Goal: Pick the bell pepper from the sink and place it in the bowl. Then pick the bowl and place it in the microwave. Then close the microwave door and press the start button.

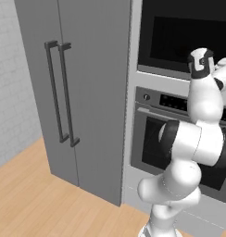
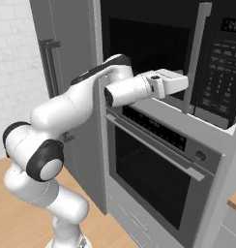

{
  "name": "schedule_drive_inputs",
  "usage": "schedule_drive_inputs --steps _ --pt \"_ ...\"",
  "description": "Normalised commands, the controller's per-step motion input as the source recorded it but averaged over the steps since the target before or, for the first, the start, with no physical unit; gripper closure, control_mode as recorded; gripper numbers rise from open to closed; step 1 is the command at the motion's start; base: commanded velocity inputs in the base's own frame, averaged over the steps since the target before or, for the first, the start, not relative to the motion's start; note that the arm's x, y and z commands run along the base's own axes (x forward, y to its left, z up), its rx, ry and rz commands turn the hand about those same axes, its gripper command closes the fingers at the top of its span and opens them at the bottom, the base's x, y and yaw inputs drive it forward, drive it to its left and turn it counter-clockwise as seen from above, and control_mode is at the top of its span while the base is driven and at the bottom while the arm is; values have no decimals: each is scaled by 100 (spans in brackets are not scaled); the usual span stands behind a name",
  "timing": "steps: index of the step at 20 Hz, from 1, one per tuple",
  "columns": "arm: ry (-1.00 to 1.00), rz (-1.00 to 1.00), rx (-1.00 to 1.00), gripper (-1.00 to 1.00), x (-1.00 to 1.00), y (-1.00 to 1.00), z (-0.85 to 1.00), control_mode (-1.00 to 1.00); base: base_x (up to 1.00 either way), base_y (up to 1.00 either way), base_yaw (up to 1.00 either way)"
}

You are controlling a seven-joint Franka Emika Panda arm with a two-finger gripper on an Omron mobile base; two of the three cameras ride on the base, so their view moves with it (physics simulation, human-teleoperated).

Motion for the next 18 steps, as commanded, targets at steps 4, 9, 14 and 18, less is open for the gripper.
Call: schedule_drive_inputs --steps 4,9,14,18 --pt "-14 -40 0 -100 30 0 1 -100 0 0 0" --pt "-16 -28 3 -100 -32 1 32 -100 0 0 0" --pt "-22 -12 2 -100 -69 31 54 -100 0 0 0" --pt "-14 -1 3 -100 -98 73 34 -100 0 0 0"
